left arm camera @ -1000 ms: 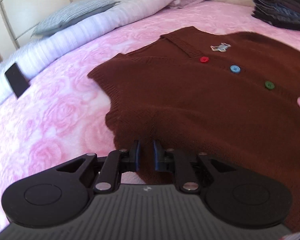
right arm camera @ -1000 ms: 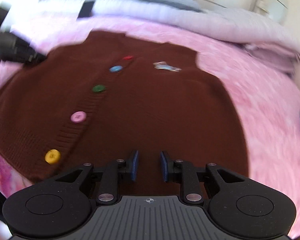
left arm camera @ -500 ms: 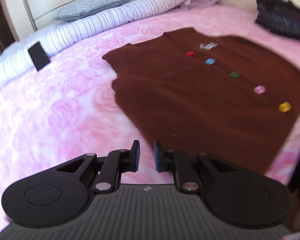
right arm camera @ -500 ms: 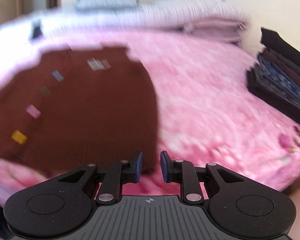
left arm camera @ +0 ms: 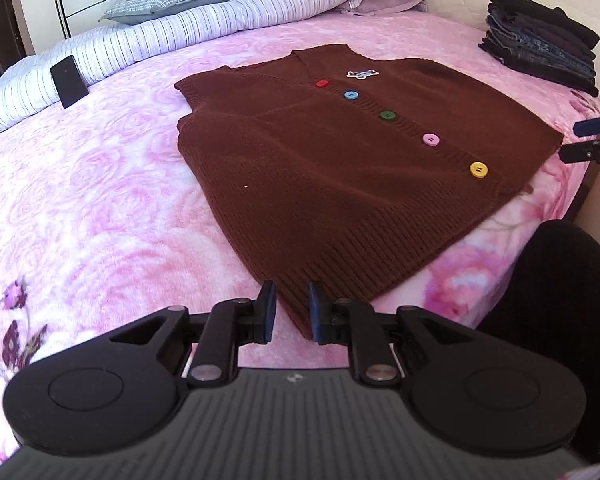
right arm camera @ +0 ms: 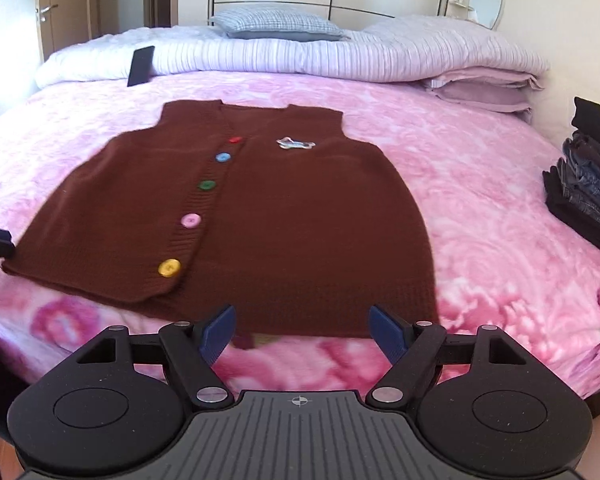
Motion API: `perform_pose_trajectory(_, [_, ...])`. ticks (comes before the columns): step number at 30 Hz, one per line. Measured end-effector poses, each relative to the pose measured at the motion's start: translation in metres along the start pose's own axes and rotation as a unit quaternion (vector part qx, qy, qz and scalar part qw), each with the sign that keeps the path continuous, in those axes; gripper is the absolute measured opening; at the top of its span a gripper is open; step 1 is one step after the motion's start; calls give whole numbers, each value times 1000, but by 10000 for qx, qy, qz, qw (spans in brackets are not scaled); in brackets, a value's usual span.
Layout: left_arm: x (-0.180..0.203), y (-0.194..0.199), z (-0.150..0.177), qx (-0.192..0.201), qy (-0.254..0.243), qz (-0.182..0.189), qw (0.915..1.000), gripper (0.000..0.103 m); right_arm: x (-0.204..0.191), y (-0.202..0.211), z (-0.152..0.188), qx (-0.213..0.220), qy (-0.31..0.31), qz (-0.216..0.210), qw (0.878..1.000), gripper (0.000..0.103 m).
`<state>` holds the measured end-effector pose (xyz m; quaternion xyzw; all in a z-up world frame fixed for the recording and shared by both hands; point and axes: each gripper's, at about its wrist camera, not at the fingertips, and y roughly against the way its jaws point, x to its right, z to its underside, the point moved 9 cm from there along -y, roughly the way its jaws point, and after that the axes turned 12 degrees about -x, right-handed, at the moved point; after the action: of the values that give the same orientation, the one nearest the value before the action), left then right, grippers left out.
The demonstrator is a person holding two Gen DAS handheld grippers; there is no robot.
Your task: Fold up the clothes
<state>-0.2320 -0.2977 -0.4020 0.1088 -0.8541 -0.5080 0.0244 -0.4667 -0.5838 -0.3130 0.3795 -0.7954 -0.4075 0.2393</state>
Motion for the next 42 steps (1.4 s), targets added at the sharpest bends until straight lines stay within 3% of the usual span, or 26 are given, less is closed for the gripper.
perform_pose_trajectory(21, [-26,20,14,159,146,-206,9996,18,-63,2,-12,-7,619,-202,9979,77])
perform_pose_trajectory(29, [-46,20,11,186,207,-262,9993,21,-108,4,-23,76,1141,-357,9928,77])
perform_pose_trajectory(35, [-67,15,1,122,279,-76,9995,28,-172,2,-34,174,1895,-660,9795,77])
perform_pose_trajectory(42, [-93,14,-22,171,410,70,9990,30,-261,-1,-32,507,2974,-809,9500,77])
